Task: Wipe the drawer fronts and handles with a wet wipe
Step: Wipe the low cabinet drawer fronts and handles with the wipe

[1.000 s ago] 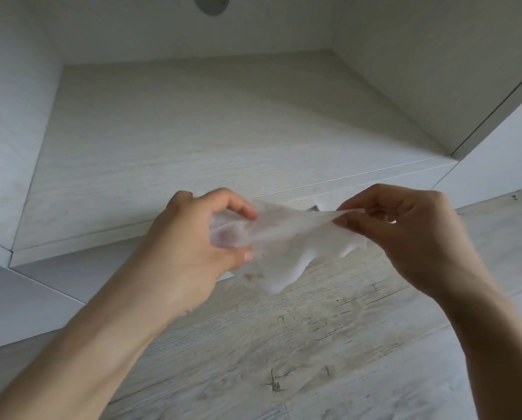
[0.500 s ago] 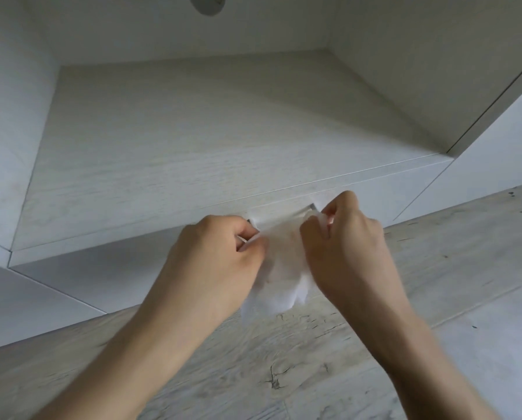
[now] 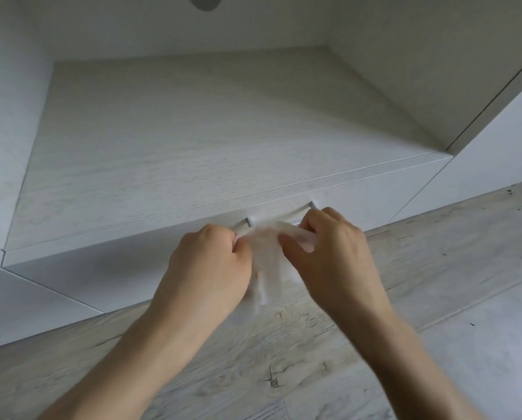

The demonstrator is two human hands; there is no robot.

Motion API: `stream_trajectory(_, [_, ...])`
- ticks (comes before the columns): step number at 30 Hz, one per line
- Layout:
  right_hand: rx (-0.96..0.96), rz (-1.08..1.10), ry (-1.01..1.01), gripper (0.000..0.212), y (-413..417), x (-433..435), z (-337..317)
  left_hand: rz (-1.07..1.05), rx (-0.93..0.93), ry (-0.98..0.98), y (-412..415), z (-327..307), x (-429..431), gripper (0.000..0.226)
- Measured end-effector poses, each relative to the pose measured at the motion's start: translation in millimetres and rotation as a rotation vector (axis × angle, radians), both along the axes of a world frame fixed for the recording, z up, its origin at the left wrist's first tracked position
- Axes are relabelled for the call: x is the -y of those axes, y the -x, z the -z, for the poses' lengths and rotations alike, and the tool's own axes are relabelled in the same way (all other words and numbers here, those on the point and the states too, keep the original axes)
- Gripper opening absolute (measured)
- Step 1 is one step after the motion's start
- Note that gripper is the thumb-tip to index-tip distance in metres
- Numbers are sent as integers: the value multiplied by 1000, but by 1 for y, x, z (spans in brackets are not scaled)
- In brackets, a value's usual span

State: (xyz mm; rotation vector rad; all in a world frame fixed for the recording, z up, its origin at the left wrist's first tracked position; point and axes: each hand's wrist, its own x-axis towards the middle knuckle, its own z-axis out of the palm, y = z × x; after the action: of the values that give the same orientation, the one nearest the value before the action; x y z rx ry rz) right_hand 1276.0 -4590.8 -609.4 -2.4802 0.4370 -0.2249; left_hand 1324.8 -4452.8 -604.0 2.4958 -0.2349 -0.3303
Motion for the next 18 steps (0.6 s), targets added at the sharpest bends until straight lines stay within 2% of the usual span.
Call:
stream_trajectory(3, [149,-53,142,24,2,-19,17,-101,-184,133,-6,0,2,35])
stream_trajectory(5, [246,-132,179,23,6,-27,27,-202,-371,414,-8,0,2,32])
stream_trajectory(7, [309,-195,145,18,7,-29,32,-282,-509,598,-11,-1,2,30])
stream_trajectory(10, [362,-300,80,45,11,-21,43,-294,-599,718,-14,-2,0,31])
stream_trajectory(11, [374,-328,72,47,12,-16,46,-264,-631,734,-14,-3,-1,35])
stream_trajectory(13, [410,-284,1,33,13,-4,48,-192,-688,731,-12,-7,-3,44])
stream_trajectory(15, [442,-84,-86,24,12,13,46,-159,-659,735,-12,-13,-4,41])
stream_trajectory(16, [505,26,-67,28,9,21,43,-168,-557,738,-15,-14,-4,34])
stream_trajectory(18, [715,149,153,22,2,35,40,-212,-200,687,-22,-12,-7,20])
